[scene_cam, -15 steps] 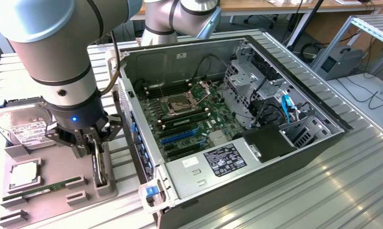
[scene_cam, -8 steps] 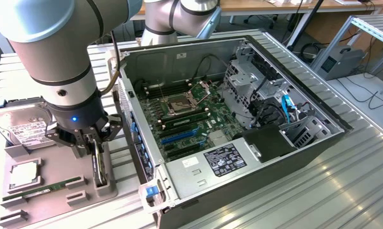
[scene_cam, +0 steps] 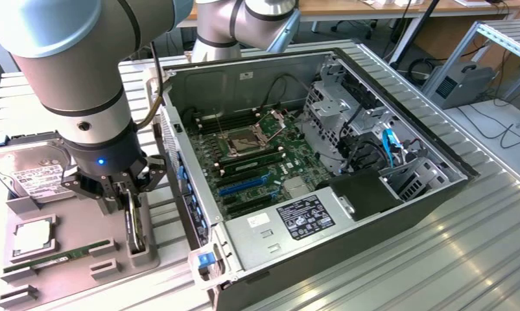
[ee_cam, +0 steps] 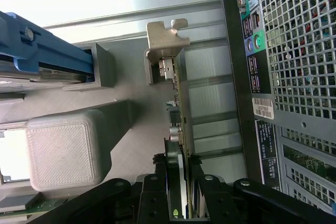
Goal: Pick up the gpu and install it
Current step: 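Pick up the gpu and move the gpu toward the slot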
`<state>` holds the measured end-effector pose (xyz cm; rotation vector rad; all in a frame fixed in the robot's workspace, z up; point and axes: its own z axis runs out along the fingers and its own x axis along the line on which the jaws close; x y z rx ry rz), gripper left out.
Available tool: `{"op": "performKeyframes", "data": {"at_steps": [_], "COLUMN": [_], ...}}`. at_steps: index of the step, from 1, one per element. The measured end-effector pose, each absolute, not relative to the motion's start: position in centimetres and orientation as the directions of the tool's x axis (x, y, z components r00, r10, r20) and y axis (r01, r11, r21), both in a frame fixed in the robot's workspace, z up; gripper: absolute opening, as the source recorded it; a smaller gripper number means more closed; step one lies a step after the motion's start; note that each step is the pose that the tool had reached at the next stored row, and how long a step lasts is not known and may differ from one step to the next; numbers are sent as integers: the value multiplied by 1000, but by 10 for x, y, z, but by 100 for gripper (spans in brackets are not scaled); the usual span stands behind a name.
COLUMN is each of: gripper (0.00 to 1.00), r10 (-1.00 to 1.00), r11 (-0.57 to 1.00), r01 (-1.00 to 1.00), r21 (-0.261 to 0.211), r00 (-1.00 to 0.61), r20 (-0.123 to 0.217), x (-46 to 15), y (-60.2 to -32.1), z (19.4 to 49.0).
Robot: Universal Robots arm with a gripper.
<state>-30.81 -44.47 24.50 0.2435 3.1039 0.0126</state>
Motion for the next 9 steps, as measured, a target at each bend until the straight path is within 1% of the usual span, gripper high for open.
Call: {"op": "performKeyframes", "data": {"at_steps": [9], "gripper": [28], "r10": [156], "r11": [988], "r01": [156], "r21": [10], "r00": [-987], "r20": [-27], "x": [-308], "y": [-445], "z": [246]}}
